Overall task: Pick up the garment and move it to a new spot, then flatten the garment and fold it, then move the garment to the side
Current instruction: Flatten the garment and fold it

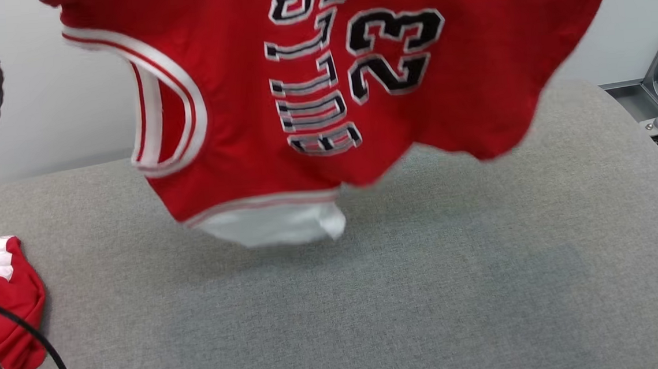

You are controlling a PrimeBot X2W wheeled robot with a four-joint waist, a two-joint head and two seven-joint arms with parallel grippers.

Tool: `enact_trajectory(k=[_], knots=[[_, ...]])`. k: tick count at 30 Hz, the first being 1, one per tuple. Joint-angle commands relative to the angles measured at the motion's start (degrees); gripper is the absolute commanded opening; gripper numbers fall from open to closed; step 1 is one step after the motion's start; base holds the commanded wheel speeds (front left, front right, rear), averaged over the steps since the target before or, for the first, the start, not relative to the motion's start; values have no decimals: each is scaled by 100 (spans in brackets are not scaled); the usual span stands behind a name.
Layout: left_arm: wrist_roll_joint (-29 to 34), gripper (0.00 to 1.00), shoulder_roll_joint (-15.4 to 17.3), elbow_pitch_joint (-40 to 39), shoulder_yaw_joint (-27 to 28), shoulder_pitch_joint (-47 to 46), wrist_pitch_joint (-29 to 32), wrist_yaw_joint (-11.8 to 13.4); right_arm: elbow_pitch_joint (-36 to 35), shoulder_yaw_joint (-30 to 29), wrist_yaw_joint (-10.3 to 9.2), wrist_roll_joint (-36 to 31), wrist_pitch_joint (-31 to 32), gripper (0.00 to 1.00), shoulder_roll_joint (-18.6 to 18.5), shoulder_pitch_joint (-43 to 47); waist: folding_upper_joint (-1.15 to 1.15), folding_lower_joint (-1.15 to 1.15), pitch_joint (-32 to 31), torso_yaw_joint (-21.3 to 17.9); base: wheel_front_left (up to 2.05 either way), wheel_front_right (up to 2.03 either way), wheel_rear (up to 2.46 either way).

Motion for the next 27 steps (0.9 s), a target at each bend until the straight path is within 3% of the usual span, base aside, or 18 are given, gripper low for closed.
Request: enact_trajectory(k=[1,7,13,24,27], knots=[[-91,0,-29,93,-35,-118,142,51,-30,47,-1,-6,24,0,-18,-4,-1,0,37,8,0,0,0],[62,0,-72,622,-403,-849,562,93,29,259,-1,-363,-96,0,23,-312,-1,0,587,51,0,0,0],[722,0,-159,1687,-926,-2242,243,-23,615,373,-1,-794,-307,0,351,-1059,-1,0,1615,75,0,0,0],[1767,0,-437,3574,-1401,-5163,-2352,-259,1872,141,-1,-1746,-1549,0,1042,-3094,-1,0,3479,-174,0,0,0],[1903,0,-555,3743,-1600,-5623,-2677,-346,1907,-37,-1,-2115,-1597,0,1045,-3494,-1,0,3914,-161,0,0,0]])
